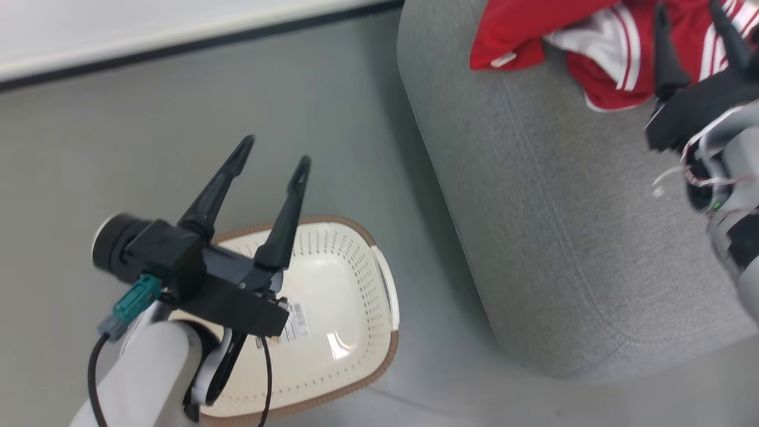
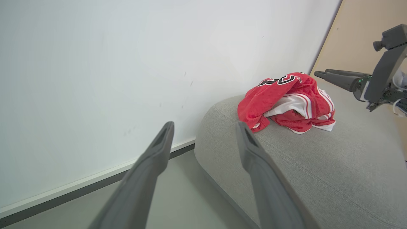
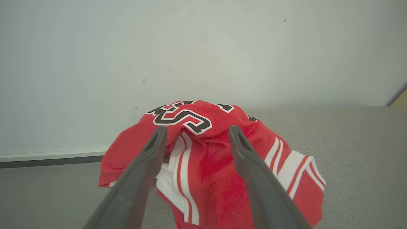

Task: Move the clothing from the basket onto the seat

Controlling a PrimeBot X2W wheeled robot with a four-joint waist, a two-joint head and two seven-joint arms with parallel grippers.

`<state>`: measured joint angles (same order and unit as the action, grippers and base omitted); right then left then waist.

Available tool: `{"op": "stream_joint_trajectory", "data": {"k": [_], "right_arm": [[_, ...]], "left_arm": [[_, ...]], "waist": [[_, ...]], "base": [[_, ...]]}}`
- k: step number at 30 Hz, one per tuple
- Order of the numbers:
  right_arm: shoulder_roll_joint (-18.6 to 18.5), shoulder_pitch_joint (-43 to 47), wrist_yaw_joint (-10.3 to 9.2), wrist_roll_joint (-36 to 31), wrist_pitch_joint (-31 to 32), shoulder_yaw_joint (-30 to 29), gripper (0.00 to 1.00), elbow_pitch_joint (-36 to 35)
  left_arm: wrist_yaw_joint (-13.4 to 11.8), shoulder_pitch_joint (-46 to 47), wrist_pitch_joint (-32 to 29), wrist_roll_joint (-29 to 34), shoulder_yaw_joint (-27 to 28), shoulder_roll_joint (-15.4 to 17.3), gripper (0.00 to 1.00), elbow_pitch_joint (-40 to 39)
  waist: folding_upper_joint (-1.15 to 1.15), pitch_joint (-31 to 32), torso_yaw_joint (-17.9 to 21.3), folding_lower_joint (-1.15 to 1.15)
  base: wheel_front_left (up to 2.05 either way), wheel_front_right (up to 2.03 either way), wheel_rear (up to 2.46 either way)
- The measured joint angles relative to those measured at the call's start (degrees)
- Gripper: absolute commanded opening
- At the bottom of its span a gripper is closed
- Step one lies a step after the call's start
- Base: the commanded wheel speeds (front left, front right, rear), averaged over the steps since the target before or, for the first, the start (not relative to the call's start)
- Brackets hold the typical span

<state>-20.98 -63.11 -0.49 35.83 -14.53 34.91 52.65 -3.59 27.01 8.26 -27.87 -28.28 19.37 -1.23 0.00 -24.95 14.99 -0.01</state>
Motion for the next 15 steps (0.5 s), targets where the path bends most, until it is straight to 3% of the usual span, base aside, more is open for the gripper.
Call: {"op": "stream_joint_trajectory", "data": {"k": [15], "right_arm": [[6.13,16.27,-0.02,0.43,0.00,-0.12,1.00,-9.56]], "left_arm": [[-2.53,-10.20,4.35,-3.07,7.17,-0.96,1.00,7.79]], "waist": [[-0.01,11.57,-3.59,-0.01]], "base": [[0.00,0.00,0.00]]}}
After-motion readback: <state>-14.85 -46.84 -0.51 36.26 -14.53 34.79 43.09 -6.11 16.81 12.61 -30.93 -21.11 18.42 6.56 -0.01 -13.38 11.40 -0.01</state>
